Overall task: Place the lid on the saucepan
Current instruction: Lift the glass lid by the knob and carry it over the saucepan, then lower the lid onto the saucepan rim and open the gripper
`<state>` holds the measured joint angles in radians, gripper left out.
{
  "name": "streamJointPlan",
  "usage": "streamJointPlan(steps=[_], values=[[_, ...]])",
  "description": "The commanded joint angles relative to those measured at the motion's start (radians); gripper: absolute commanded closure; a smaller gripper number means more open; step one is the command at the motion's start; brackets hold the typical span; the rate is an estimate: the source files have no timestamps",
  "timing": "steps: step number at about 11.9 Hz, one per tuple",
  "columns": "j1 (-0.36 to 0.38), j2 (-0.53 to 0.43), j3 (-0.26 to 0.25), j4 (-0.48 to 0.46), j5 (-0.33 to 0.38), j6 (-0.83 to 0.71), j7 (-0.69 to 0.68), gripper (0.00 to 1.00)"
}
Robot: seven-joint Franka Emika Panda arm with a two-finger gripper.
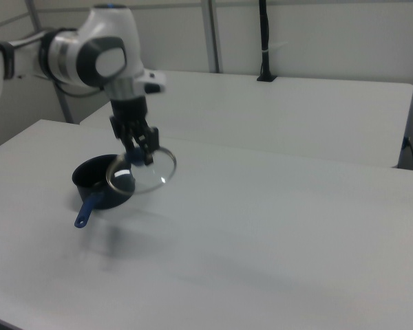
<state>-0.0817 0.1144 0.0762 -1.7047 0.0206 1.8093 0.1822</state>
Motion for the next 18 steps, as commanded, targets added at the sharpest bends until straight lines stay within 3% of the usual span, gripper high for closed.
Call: streamJointPlan(steps=[1,3,6,15,16,17,18], values=[[0.123,0.152,-0.001,0.231,0.006,-0.036,0.214,0.53],[0.212,0.246,-0.003,0.318,-0.002,-0.025,0.302,0.53],[0.29,0.318,-0.003,0.35,-0.013,0.036,0.402,0.53],[0.367,0.401,-0.003,0.329,-0.036,0.128,0.506,0.52],[0.37,0.404,-0.001,0.326,-0.037,0.13,0.508,0.3],[0.369,0.403,-0.003,0.317,-0.037,0.128,0.507,0.0],[0.369,0.403,-0.003,0.315,-0.045,0.128,0.507,0.0]])
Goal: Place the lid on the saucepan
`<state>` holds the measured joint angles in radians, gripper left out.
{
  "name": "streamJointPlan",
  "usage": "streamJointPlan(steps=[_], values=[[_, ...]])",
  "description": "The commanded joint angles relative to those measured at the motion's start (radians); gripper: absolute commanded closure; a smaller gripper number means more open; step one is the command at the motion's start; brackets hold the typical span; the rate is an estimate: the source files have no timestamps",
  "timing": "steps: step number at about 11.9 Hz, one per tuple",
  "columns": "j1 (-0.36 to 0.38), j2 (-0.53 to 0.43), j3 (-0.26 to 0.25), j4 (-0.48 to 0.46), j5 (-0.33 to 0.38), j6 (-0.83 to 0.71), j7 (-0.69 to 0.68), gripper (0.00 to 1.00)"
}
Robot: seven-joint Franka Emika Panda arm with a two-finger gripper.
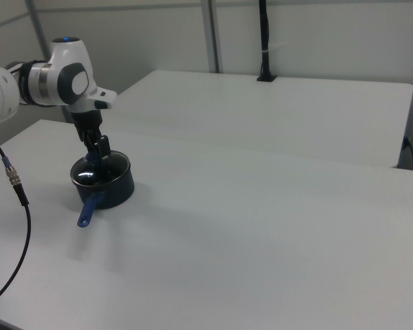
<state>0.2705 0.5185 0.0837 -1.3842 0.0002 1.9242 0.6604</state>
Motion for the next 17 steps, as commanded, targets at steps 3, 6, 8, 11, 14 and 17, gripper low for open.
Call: streamJointPlan(steps=[3,6,8,11,14,17], values=[[-0.005,-0.063,-0.01,-0.019,-0.031,-0.007,0.028,0.0],[-0.134,-0.257,0.011,-0.079,-0.038,-0.172,-0.045,0.0],[-0.235,-0.409,0.013,-0.145,-0.042,-0.276,-0.214,0.0],[-0.309,-0.567,-0.027,-0.215,-0.043,-0.363,-0.326,0.0],[-0.309,-0.666,-0.114,-0.317,-0.032,-0.35,-0.636,0.0],[-0.312,-0.638,-0.145,-0.308,-0.032,-0.238,-0.745,0.0]])
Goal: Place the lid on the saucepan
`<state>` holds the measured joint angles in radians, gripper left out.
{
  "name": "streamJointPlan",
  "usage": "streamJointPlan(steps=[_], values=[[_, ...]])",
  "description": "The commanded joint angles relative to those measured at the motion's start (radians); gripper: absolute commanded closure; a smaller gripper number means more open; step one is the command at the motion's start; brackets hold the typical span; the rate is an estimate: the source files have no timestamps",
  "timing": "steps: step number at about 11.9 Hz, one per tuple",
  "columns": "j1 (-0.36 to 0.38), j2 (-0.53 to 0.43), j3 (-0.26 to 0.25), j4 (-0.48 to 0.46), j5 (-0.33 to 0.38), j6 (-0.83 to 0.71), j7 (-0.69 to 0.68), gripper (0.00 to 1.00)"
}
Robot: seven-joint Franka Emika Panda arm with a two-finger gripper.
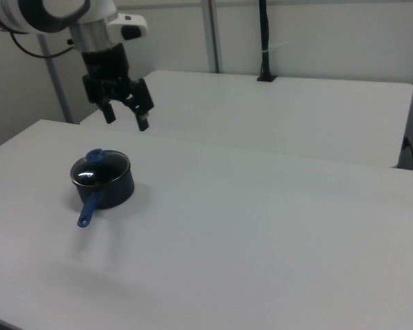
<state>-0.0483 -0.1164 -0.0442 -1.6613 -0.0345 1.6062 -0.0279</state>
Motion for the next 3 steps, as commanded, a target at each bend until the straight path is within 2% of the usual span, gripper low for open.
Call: streamJointPlan(steps=[1,3], values=[[0.007,0.003,-0.019,-0.014,0.002,0.078,-0.061,0.0],[0.008,0.007,-0.019,-0.005,0.002,0.072,-0.055,0.0]])
